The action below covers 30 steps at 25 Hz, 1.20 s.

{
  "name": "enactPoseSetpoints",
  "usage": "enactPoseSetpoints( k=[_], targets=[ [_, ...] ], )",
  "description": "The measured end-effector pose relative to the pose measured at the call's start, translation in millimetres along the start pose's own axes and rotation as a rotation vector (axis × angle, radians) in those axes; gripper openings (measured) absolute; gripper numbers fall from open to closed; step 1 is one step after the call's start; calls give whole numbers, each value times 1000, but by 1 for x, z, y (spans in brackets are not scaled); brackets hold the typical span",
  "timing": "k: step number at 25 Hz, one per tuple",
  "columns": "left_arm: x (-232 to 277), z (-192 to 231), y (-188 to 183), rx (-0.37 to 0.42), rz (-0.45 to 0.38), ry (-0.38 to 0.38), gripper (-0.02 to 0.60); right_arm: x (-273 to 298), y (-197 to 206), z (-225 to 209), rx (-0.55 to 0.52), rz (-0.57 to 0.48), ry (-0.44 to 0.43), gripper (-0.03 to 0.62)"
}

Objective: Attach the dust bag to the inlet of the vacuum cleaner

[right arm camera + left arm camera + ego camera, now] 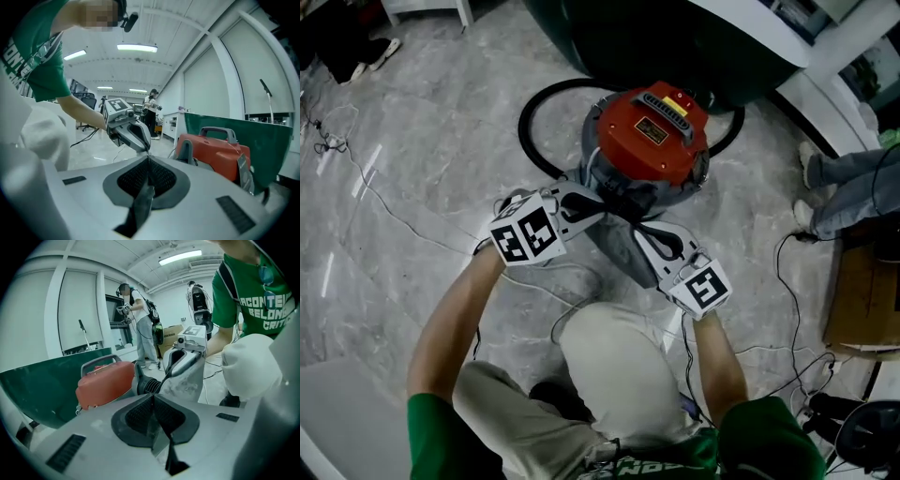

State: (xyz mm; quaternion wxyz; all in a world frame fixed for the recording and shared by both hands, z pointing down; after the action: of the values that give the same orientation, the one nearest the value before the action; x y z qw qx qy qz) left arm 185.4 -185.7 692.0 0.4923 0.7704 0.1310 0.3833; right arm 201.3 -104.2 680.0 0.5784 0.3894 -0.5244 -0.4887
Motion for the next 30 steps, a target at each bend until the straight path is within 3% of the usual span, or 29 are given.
enactPoseSetpoints(
  k=[21, 30],
  targets=[
    [10, 8, 2, 6, 12, 67, 17, -2, 2, -3, 61, 27, 10, 14],
    [8, 14, -4, -4, -6, 44, 19, 2, 0, -10, 76, 28, -21, 15]
  ],
)
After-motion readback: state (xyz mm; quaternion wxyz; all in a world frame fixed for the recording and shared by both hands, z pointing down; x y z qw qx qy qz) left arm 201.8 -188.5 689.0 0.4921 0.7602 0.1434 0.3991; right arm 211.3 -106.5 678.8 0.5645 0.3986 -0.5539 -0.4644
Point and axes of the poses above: the fingertips, and each gripper's own axes: x forward along the fingers, z to its left, y out of its underside, the point moved 2 cm from there along -x, backward along the fingers, and after that the axes turned 1 degree about -z, right-handed, at the moved point
